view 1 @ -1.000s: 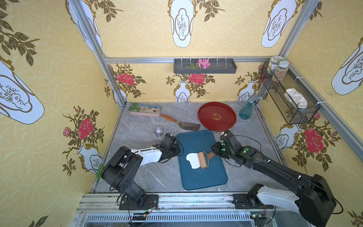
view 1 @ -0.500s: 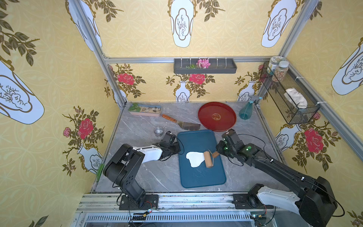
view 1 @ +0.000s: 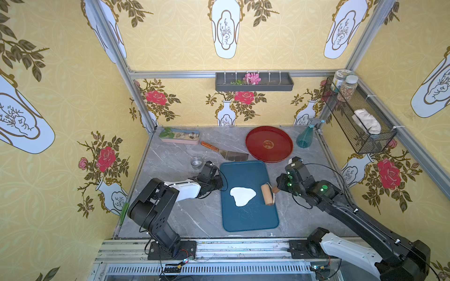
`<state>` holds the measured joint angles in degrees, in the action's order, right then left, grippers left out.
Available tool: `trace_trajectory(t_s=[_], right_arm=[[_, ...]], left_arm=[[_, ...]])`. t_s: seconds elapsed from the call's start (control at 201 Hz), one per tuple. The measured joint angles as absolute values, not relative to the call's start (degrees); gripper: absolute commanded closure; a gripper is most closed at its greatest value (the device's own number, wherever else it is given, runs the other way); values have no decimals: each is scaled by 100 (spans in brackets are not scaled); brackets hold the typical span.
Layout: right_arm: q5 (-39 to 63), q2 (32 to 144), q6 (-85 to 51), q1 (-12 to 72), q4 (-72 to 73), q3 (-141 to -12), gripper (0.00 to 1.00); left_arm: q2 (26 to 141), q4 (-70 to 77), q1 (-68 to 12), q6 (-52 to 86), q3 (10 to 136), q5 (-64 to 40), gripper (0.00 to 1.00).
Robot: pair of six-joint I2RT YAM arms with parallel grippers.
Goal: Roll out the dumpling wrappers from the dough
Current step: Flatten out the dough on the work surface.
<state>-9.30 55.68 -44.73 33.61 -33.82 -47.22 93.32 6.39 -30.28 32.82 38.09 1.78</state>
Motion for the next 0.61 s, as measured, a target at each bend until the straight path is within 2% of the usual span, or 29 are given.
trace_trajectory(t_s=[0.204,0.359,0.468,0.607], right_arm=[[-775,6036,-4471,3789,-2626,-4845,100],[-1007,6740,-4499,4447,-2185,-5175,100],[-1096,7214,-4681,4556,-1870,-5297,100],[-1074,7666,-4956,4580,-1706,-5393,100]], left_arm=[[9284,659,-3026,3282,3754,183,75],[9325,672,-3022,3282,3750,169,91],[9380,681,-3026,3306,3776,145,99],[9406,703,-3024,3284,3793,150,100]])
